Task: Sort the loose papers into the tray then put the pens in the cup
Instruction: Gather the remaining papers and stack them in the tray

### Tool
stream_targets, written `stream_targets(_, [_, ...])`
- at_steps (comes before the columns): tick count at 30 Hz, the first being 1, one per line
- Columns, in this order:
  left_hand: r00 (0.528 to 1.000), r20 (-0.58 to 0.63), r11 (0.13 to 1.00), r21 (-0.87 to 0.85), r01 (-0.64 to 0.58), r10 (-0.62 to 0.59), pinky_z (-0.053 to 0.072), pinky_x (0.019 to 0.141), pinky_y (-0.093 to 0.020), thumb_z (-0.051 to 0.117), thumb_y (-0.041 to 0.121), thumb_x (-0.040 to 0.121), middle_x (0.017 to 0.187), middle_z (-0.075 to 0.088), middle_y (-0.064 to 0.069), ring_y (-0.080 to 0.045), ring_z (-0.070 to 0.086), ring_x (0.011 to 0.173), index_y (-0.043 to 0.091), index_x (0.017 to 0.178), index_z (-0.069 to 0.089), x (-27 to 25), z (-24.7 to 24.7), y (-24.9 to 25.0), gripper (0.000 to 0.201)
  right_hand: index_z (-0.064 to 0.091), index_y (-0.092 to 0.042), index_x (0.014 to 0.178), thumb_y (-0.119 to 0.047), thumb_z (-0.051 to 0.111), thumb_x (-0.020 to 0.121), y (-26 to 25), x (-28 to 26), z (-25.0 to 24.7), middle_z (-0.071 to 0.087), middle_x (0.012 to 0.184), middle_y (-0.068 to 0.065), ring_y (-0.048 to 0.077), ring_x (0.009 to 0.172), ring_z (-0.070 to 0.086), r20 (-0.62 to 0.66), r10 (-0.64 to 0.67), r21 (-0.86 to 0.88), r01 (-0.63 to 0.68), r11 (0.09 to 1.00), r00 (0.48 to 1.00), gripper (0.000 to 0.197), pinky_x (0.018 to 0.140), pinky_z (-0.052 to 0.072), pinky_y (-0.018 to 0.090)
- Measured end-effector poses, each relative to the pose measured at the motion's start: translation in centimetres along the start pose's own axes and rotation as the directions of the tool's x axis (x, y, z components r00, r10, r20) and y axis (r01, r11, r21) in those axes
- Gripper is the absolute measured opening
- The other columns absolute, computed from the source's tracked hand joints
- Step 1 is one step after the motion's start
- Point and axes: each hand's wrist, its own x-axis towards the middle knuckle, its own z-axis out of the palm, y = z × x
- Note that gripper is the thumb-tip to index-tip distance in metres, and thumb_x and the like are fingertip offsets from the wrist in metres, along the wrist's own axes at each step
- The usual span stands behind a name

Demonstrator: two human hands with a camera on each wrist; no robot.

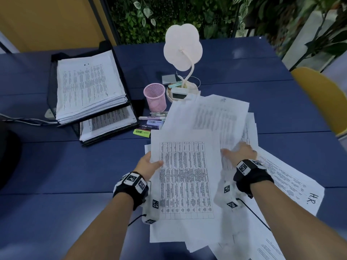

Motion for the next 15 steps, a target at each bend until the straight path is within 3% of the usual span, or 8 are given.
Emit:
stream_targets(3, [0.997, 0.018, 0.996, 0.035, 0.076, -0.077, 0.034, 0.111, -0.041, 0.069, 0.03, 0.085, 0.144, 0.046, -0.002, -0.021, 0.046, 0.129, 0.014, 0.144, 0.037, 0.2, 0.3, -0.1, 0.069, 0.054, -0.02, 0.13, -0.05, 0.058, 0.083, -0.9, -1.0, 0.2, 0.045, 0.142, 0.006, 0.03, 0.13, 0.04, 0.125, -0.105, 0.016, 0.104, 0.994, 0.987, 0.056, 0.108, 0.033, 0.05])
stream_targets(7, [0.992, 0.041, 0.974, 0.194, 0.113, -0.123, 0.028, 0.112, -0.036, 0.062, 0.046, 0.087, 0.154, 0.028, -0.009, -0.026, 0.031, 0.14, 0.005, 0.149, 0.021, 0.0, 1.3, 0.9, 0.085, 0.051, -0.022, 0.133, -0.044, 0.054, 0.089, -1.7, -1.8, 1.0, 0.037, 0.149, -0.001, 0.025, 0.135, 0.037, 0.208, -0.217, 0.035, 0.214, 0.976, 0.954, 0.049, 0.111, 0.028, 0.049])
stream_targets(11, [0.997, 0.034, 0.937, 0.344, 0.052, -0.068, 0.042, 0.093, -0.028, 0.06, 0.033, 0.092, 0.133, 0.055, -0.01, -0.026, 0.053, 0.118, 0.006, 0.132, 0.049, -0.1, 1.6, 1.8, 0.05, 0.061, -0.021, 0.124, -0.041, 0.058, 0.087, -2.2, -2.6, 1.4, 0.052, 0.139, -0.002, 0.023, 0.126, 0.049, 0.201, -0.249, 0.117, 0.229, 0.966, 0.947, 0.042, 0.109, 0.034, 0.044])
stream_targets(15, [0.999, -0.014, 0.973, 0.229, 0.038, -0.035, 0.046, 0.091, -0.028, 0.061, 0.024, 0.092, 0.123, 0.063, -0.007, -0.024, 0.059, 0.107, 0.01, 0.125, 0.058, -0.5, 0.6, 1.1, 0.036, 0.058, -0.017, 0.124, -0.035, 0.063, 0.086, -2.7, -3.0, 1.5, 0.06, 0.127, 0.004, 0.023, 0.113, 0.057, 0.123, -0.246, 0.202, 0.219, 0.955, 0.961, 0.042, 0.099, 0.044, 0.036])
